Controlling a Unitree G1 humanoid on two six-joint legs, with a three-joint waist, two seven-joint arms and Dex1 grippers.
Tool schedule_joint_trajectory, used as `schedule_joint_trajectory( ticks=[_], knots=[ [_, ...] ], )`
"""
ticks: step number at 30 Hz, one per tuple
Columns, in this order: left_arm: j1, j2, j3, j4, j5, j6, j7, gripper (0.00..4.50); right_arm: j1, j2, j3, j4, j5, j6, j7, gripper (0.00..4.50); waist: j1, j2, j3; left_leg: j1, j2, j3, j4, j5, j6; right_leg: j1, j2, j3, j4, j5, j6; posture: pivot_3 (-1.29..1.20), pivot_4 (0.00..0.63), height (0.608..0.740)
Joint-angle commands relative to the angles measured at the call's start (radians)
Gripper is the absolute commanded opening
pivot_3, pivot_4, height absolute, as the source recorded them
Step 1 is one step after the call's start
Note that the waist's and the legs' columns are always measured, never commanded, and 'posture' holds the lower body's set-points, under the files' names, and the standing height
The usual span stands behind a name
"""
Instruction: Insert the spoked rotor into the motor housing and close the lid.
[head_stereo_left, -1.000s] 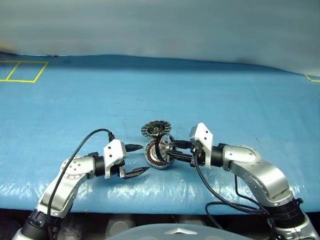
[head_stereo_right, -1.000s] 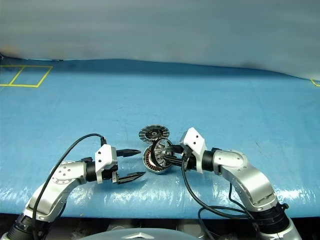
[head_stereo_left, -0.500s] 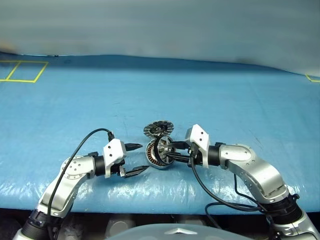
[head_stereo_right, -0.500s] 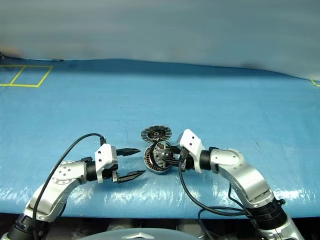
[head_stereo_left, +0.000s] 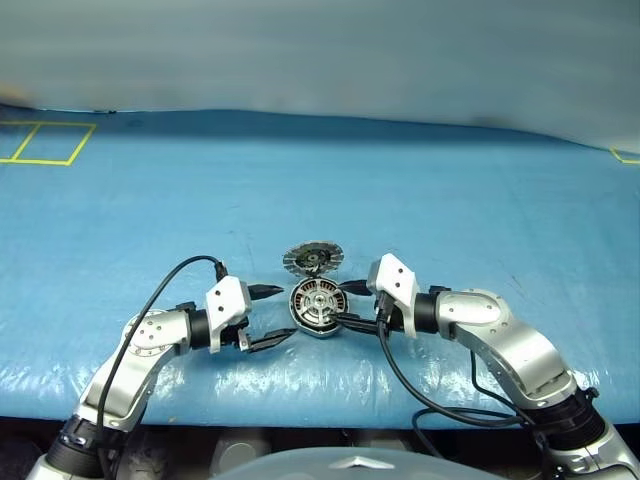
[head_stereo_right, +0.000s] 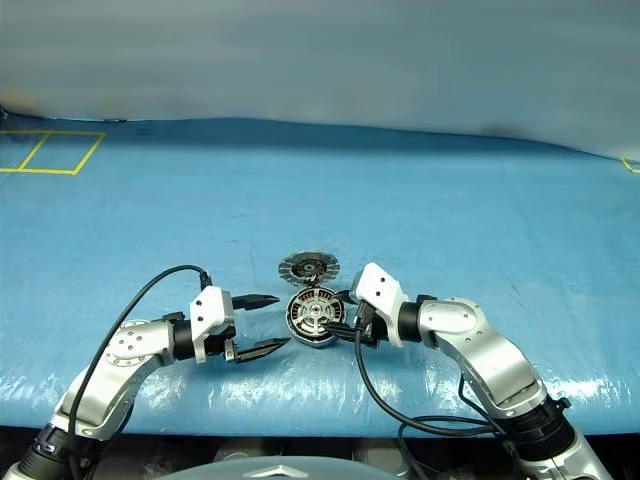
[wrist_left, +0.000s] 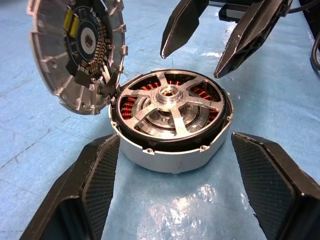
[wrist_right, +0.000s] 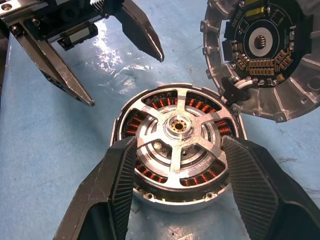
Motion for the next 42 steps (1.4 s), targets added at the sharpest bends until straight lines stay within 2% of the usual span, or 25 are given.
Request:
schedule_joint_trajectory(
  ticks=[1,4,10,11,18,25,30,33,37,42],
  knots=[
    [-0.002,-0.005,0.009,-0.008,-0.001,-0.023,-0.003,3.81,-0.021,0.017,-0.035,-0.028,0.029,-0.009,-0.003,2.87,0.000,0.000,0.000,0.000,0.000,0.000,0.000,0.000,0.000,0.000,0.000,0.000,0.000,0.000,0.000,0.00,0.150,0.740],
    [-0.001,-0.008,0.011,-0.004,0.001,-0.027,0.002,3.81,-0.024,0.036,-0.033,-0.023,0.032,-0.016,-0.008,2.27,0.000,0.000,0.000,0.000,0.000,0.000,0.000,0.000,0.000,0.000,0.000,0.000,0.000,0.000,0.000,0.00,0.150,0.740],
    [0.005,-0.017,0.009,0.000,0.005,-0.033,0.012,3.81,-0.055,0.097,0.009,0.034,-0.001,-0.023,-0.035,0.24,-0.002,0.000,0.000,0.000,0.000,0.000,0.000,0.000,0.000,0.000,0.000,0.000,0.000,0.000,0.000,0.00,0.150,0.740],
    [0.006,-0.018,0.008,-0.001,0.006,-0.033,0.013,3.81,-0.062,0.106,0.018,0.044,-0.008,-0.024,-0.040,0.03,-0.002,0.000,0.000,0.000,0.000,0.000,0.000,0.000,0.000,0.000,0.000,0.000,0.001,0.000,0.000,0.00,0.150,0.740],
    [0.009,-0.022,0.008,-0.003,0.009,-0.034,0.022,3.81,-0.107,0.139,0.110,0.153,-0.101,-0.048,-0.046,0.03,-0.002,0.000,0.000,0.000,0.000,0.000,0.000,0.000,0.000,0.000,0.000,0.000,0.001,0.000,0.000,0.00,0.150,0.740],
    [0.020,-0.025,0.011,-0.006,0.013,-0.036,0.027,3.81,-0.090,0.067,0.221,0.204,-0.237,-0.117,-0.009,0.03,-0.002,0.000,-0.001,0.001,0.000,0.000,0.001,0.000,0.000,0.001,0.000,0.000,0.000,0.000,0.000,0.00,0.150,0.740],
    [0.019,-0.024,0.011,-0.004,0.015,-0.038,0.024,3.81,-0.091,0.049,0.248,0.249,-0.313,-0.163,-0.022,0.03,0.001,0.000,-0.002,0.002,0.000,0.000,0.001,0.000,0.000,0.002,0.000,0.000,0.000,0.000,0.000,0.00,0.150,0.740],
    [0.016,-0.025,0.012,0.000,0.015,-0.044,0.022,3.81,-0.084,0.066,0.229,0.251,-0.300,-0.171,-0.022,0.03,0.001,-0.001,-0.003,0.004,0.000,0.000,0.001,0.000,0.000,0.004,0.000,0.000,0.000,0.000,0.000,0.00,0.150,0.740],
    [0.008,-0.038,0.027,0.009,-0.003,-0.044,0.029,3.81,-0.066,0.111,0.150,0.208,-0.205,-0.151,-0.015,0.03,0.001,-0.001,-0.003,0.008,0.000,0.000,0.001,0.000,0.000,0.008,0.000,0.000,0.001,0.000,0.000,0.00,0.150,0.740],
    [-0.010,-0.081,0.116,0.006,-0.103,0.040,0.088,3.81,-0.049,0.123,0.058,0.125,-0.119,-0.091,-0.019,0.03,0.001,-0.001,-0.002,0.008,0.000,0.000,0.000,0.000,0.000,0.007,0.000,0.001,0.001,0.000,0.000,0.00,0.150,0.740]
  ],
)
